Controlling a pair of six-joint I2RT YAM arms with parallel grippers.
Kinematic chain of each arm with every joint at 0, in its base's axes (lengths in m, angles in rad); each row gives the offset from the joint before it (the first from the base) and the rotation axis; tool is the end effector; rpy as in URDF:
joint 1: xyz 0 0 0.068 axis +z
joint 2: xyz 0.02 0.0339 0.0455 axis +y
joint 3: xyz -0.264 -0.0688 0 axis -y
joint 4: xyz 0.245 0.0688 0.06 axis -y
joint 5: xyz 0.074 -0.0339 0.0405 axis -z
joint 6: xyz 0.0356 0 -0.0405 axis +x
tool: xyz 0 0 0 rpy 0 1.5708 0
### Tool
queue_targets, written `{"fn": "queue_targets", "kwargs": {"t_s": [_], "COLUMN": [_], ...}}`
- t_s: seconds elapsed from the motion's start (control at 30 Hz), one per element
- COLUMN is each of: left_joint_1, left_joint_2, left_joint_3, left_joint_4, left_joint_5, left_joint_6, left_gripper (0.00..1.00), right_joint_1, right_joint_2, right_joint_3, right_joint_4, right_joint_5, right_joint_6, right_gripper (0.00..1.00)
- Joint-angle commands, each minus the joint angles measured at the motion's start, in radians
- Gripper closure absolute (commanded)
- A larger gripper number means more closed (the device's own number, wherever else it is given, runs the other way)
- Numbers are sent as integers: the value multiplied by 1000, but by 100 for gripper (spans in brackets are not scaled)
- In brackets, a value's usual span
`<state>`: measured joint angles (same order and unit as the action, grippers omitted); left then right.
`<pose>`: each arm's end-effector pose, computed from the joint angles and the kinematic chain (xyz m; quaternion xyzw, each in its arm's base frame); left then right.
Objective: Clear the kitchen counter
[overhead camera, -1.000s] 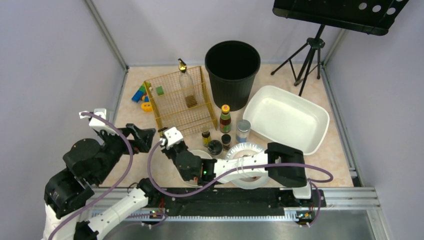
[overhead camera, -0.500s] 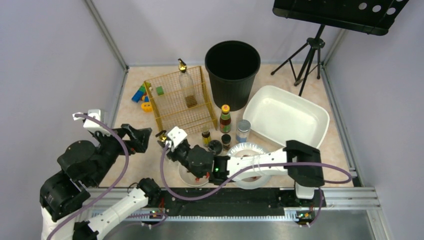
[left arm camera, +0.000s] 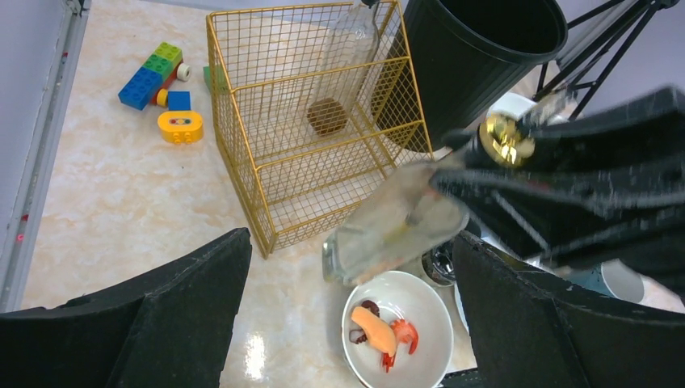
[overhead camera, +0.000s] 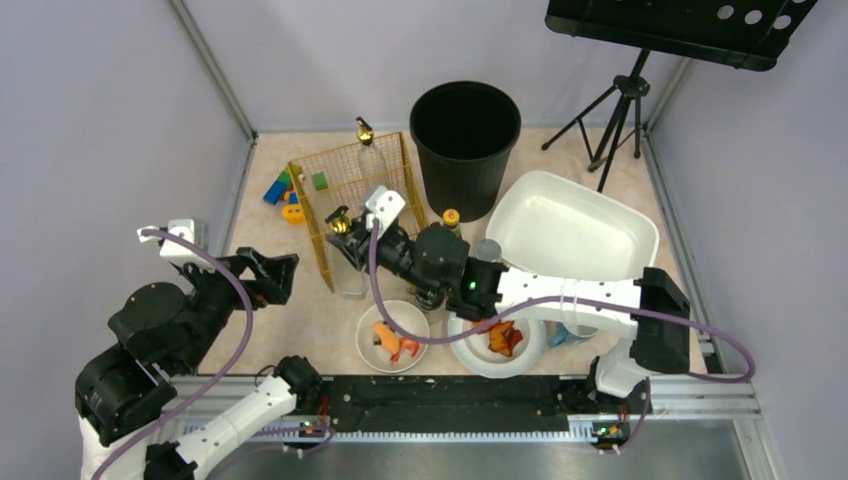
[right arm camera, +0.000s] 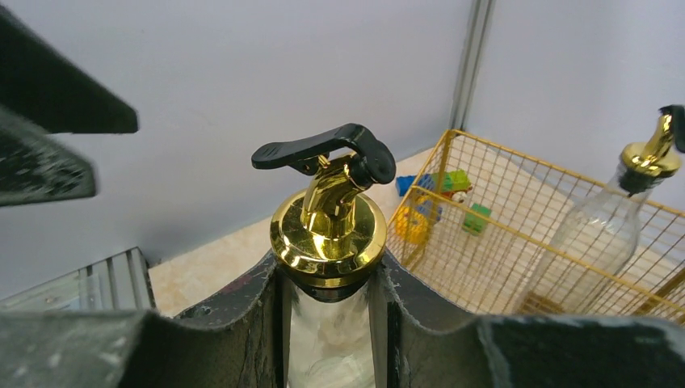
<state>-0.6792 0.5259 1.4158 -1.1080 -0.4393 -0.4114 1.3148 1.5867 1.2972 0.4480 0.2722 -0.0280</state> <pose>0.0118 0.0099 0.4512 -0.0336 0.7725 -0.1716 0.6104 0.1063 0.3682 0.3821 -0.3191 0.5676 0.3818 0.6559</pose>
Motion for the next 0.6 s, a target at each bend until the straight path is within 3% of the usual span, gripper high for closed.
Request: {"fn": "queue_targets", "kwargs": {"t_s": [0.0, 0.23, 0.57], "left_joint_1": [1, 1, 1], "left_joint_2": [15, 11, 1], "left_joint_3": [17, -8, -44], "left_joint_4": [28, 42, 57], "left_joint_5": [-3, 10, 32], "left_joint_6": [11, 9, 17], "left_gripper": [1, 1, 1], "right_joint_1": [-131, -231, -302], "right_joint_2": [-61, -3, 170], "right_joint_3": [150, 308, 578], "right_joint_4": [62, 66, 63], "right_joint_5": [-248, -478, -636], "right_joint_6": [48, 33, -20], "right_gripper": [100, 100, 100]}}
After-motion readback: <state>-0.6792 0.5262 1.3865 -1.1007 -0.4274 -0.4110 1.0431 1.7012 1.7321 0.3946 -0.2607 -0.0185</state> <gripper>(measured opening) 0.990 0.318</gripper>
